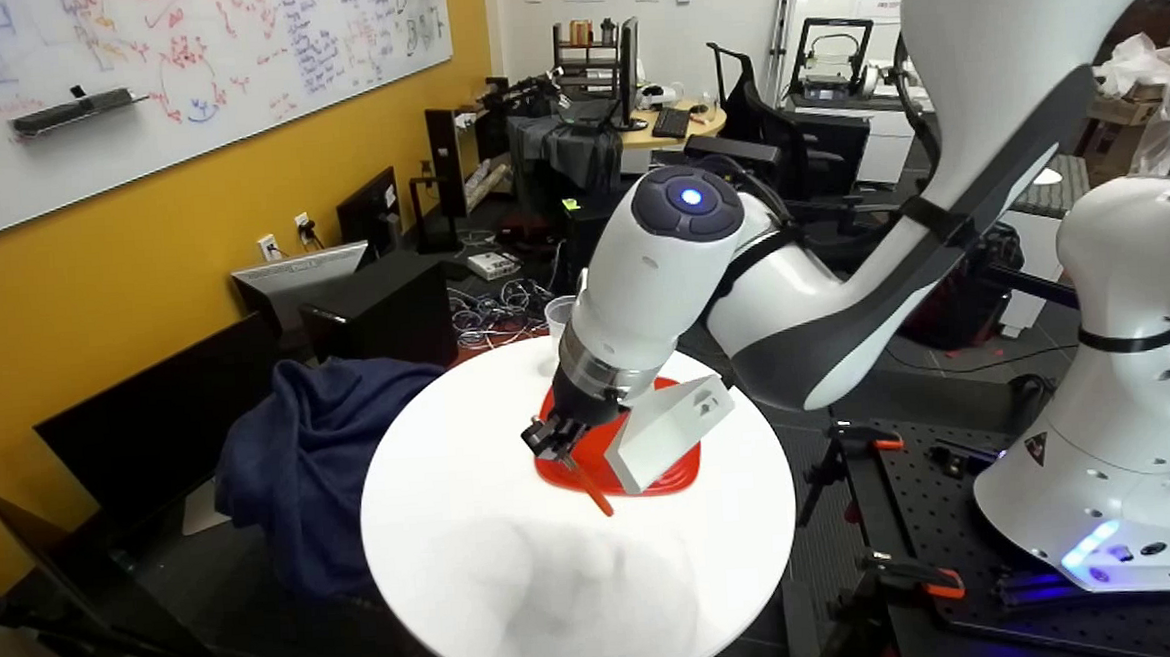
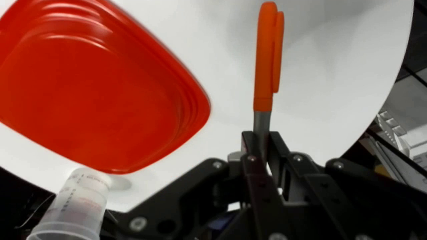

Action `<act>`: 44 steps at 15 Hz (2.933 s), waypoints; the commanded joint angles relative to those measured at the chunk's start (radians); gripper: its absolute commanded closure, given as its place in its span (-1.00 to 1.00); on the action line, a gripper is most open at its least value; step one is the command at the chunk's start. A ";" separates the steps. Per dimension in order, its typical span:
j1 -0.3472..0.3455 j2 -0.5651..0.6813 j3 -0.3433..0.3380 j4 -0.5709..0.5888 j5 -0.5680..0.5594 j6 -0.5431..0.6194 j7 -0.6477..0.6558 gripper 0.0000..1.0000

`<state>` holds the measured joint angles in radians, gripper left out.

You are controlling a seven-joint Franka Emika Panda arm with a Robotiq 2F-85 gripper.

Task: Put the pen in the cup

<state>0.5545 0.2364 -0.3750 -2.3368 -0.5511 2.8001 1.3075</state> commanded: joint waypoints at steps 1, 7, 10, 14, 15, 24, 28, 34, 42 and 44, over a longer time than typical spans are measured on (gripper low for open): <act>0.062 -0.106 -0.078 -0.032 -0.173 -0.050 0.144 0.94; 0.070 -0.218 -0.107 -0.039 -0.456 -0.153 0.372 0.94; 0.059 -0.264 -0.098 -0.052 -0.566 -0.216 0.466 0.94; -0.229 -0.317 0.173 -0.080 -0.640 -0.271 0.529 0.94; -0.278 -0.327 0.212 -0.086 -0.656 -0.279 0.547 0.94; -0.534 -0.381 0.293 -0.104 -0.756 -0.269 0.613 0.94; -0.590 -0.377 0.284 -0.089 -0.823 -0.270 0.671 0.94; -0.630 -0.331 0.279 -0.045 -0.944 -0.292 0.786 0.94; -0.642 -0.229 0.270 0.031 -1.091 -0.364 0.956 0.94; -0.648 -0.196 0.267 0.054 -1.115 -0.378 0.989 0.94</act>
<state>-0.0848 -0.0188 -0.1076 -2.3354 -1.6143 2.4554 2.2273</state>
